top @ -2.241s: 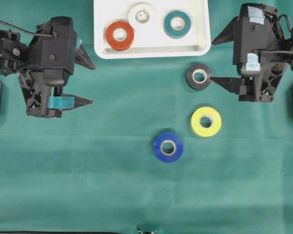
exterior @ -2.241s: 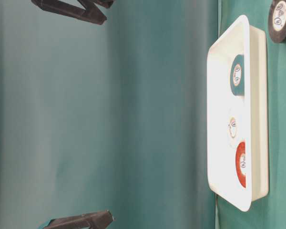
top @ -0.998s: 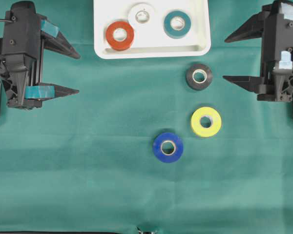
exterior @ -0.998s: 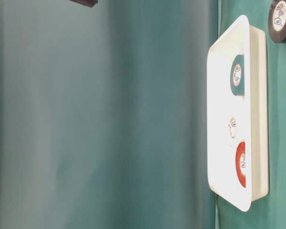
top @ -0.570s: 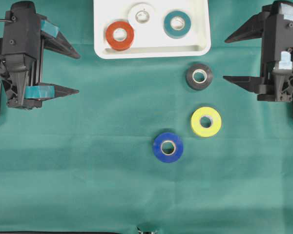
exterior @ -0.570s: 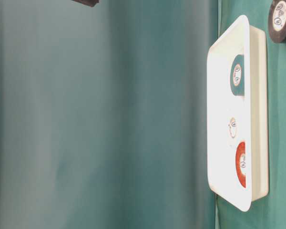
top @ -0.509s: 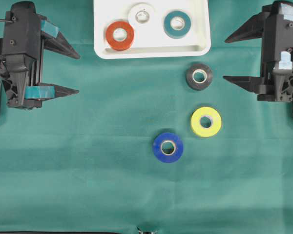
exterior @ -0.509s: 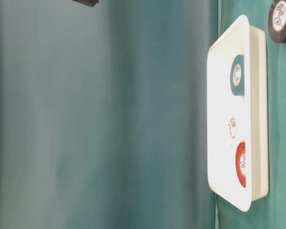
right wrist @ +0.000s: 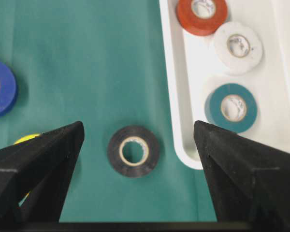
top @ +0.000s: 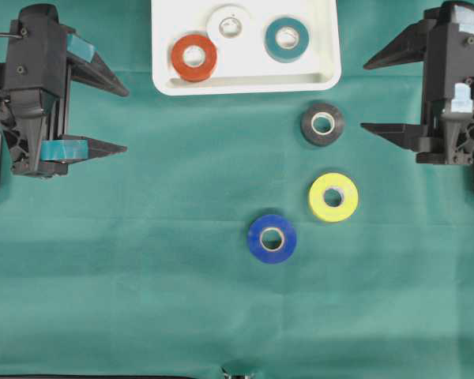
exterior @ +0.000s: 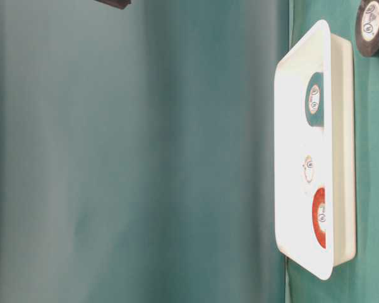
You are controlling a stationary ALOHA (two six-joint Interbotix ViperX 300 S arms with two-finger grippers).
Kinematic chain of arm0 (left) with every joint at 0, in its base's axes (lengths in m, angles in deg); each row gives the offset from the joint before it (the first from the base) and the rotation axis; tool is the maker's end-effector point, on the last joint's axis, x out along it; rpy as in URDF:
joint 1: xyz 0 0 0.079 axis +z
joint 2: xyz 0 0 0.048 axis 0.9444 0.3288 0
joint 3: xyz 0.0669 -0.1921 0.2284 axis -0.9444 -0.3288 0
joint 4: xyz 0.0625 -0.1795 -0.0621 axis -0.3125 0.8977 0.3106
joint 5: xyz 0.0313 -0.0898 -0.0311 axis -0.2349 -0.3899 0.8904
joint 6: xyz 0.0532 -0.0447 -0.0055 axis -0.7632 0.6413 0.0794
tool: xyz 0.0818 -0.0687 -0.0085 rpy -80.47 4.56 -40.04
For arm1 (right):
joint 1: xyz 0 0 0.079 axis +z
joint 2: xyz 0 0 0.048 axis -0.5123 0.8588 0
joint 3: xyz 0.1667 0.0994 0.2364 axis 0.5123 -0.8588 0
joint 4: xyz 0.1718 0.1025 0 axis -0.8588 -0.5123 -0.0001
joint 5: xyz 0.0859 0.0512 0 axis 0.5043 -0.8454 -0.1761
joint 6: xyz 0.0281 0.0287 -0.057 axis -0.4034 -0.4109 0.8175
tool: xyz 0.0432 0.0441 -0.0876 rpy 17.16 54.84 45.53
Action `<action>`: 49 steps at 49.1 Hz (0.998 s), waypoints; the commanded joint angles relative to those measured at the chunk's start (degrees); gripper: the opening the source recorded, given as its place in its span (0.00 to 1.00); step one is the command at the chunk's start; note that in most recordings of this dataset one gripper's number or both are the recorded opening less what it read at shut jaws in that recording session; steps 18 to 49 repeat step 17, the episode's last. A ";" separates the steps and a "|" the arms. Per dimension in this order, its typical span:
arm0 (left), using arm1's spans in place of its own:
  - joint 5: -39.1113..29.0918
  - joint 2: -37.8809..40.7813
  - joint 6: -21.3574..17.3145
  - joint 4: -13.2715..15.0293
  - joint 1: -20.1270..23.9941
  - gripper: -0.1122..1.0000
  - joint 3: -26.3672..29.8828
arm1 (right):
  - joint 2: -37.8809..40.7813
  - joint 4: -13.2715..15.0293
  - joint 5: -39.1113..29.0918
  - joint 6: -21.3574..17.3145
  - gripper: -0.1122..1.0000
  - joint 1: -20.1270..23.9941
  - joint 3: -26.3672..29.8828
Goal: Pick up the tape from a random location and place it into the white case.
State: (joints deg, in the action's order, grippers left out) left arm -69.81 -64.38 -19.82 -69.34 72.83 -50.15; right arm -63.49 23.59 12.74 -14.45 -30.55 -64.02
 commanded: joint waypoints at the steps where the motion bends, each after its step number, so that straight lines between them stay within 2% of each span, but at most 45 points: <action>1: 0.53 -0.53 0.09 0.18 0.18 0.98 0.62 | -0.44 0.09 0.44 -0.09 0.90 0.09 0.62; 49: 0.62 -0.53 0.09 0.18 0.18 0.98 0.26 | -0.44 0.09 0.88 -0.09 0.90 0.09 -0.35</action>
